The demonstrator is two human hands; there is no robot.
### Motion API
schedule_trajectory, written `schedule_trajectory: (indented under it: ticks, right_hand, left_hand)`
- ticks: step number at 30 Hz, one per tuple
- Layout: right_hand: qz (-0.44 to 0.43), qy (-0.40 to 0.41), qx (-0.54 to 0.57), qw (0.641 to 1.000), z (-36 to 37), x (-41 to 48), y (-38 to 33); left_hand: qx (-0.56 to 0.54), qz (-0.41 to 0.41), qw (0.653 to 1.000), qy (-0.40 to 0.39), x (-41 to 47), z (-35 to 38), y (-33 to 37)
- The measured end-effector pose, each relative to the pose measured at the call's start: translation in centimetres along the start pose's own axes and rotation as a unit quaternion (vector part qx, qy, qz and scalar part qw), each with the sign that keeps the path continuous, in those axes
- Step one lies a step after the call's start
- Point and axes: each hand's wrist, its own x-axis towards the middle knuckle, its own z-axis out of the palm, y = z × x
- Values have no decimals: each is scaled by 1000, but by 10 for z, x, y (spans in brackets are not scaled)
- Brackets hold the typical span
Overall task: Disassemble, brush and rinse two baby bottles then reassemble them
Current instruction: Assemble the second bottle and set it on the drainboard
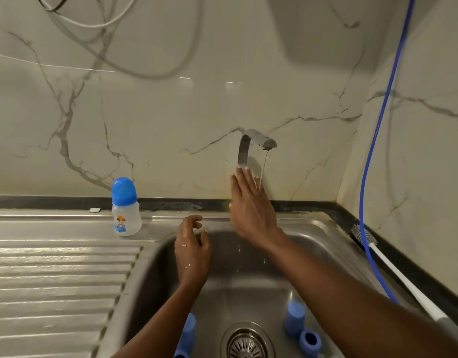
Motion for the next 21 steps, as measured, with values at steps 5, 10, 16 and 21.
schedule_trajectory:
  ticks: [5, 10, 16, 21]
  right_hand:
    - [64, 110, 97, 987, -16, 14, 14]
    - [345, 17, 464, 816, -15, 24, 35]
    - [218, -87, 274, 933, -3, 21, 33]
    - [118, -69, 273, 952, 10, 30, 38]
  left_hand:
    - [-2, -6, 1000, -3, -1, 0, -1]
    - [-13, -32, 999, -5, 2, 0, 4]
    - [-9, -39, 999, 1, 4, 2, 7]
    - [-6, -40, 999, -6, 5, 3, 6]
